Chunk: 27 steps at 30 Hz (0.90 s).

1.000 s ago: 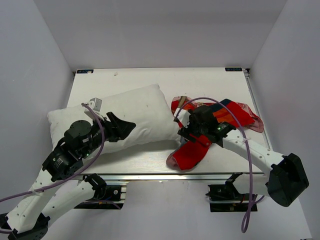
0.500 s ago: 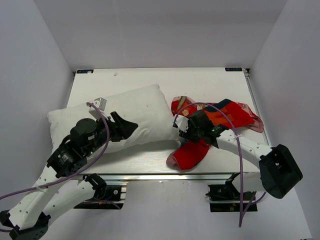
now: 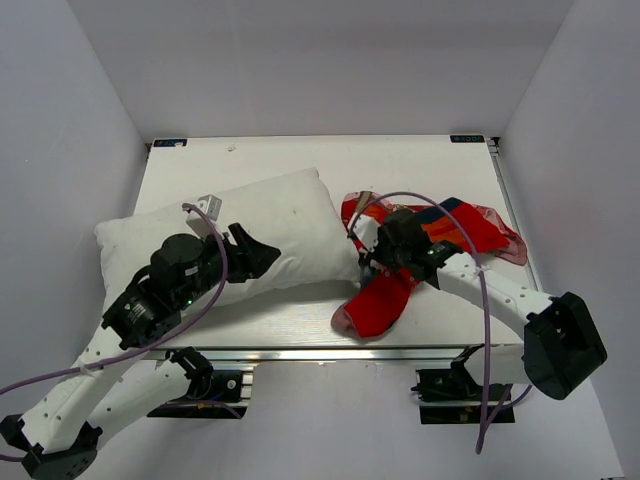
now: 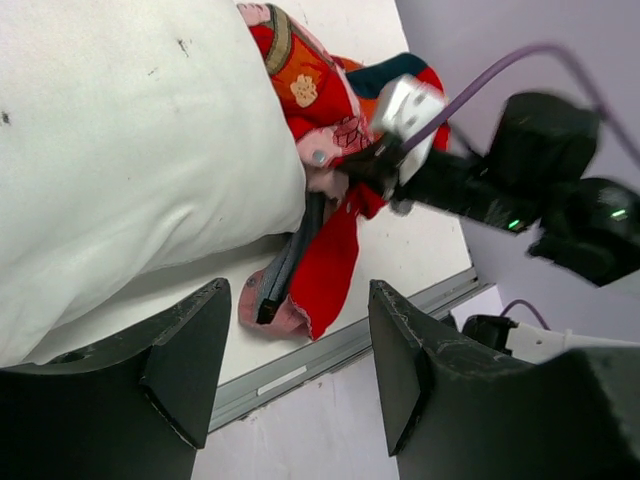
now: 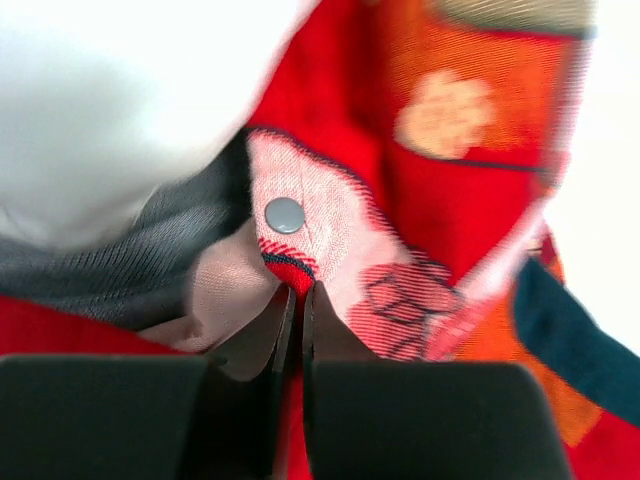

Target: Put the pillow into the pillowcase

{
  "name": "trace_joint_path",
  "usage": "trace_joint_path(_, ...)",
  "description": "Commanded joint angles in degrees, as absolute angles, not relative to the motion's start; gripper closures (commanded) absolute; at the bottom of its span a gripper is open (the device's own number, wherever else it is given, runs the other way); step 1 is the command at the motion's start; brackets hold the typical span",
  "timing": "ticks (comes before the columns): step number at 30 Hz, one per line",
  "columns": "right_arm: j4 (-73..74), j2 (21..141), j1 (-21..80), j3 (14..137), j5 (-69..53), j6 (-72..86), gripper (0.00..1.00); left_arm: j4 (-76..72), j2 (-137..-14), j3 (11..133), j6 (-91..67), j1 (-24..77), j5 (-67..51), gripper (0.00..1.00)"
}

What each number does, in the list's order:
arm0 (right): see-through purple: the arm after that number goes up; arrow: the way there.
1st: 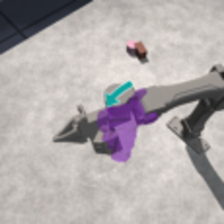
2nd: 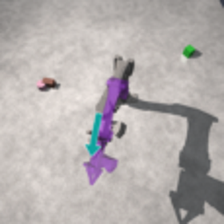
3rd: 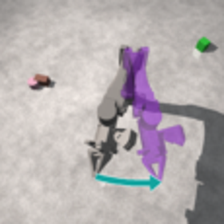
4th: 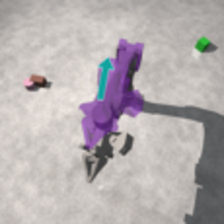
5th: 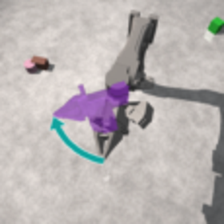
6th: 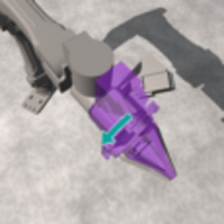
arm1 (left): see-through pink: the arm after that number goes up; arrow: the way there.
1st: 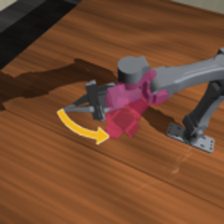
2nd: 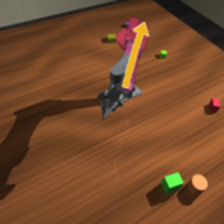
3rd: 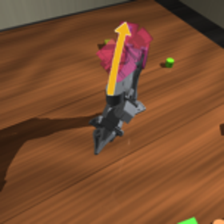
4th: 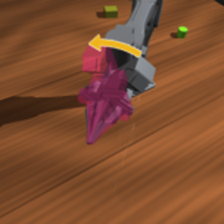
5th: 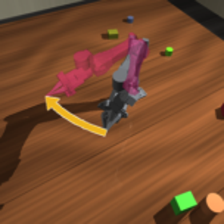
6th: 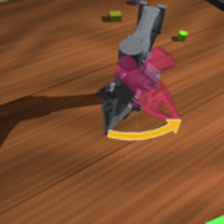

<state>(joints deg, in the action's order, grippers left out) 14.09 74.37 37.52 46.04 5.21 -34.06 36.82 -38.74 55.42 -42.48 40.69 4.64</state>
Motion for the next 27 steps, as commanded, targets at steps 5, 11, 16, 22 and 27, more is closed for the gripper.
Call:
trace_joint_path(5, 14.9, 72.3, 30.4, 60.0, -4.2, -17.5, 1.0, 33.5, -48.1, 59.0, -35.0, 40.7, 2.4, 0.29)
trace_joint_path(11, 14.3, 73.0, 27.1, 65.0, -9.4, -12.1, 1.0, 36.1, -56.3, 66.7, -26.6, 40.7, 4.2, 0.24)
trace_joint_path(16, 10.6, 74.2, 23.5, 68.6, -10.5, -8.1, 1.0, 38.1, -62.0, 72.1, -18.6, 40.8, 13.2, 0.09)
trace_joint_path(22, 7.2, 78.0, 20.3, 75.2, -14.6, 0.6, 1.0, 37.5, -72.3, 80.4, -9.4, 35.4, 16.4, 0.02)
trace_joint_path(27, 4.4, 82.4, 20.3, 81.0, -16.1, 8.4, 1.0, 37.3, -77.3, 83.5, -5.5, 30.0, 10.6, 0.02)
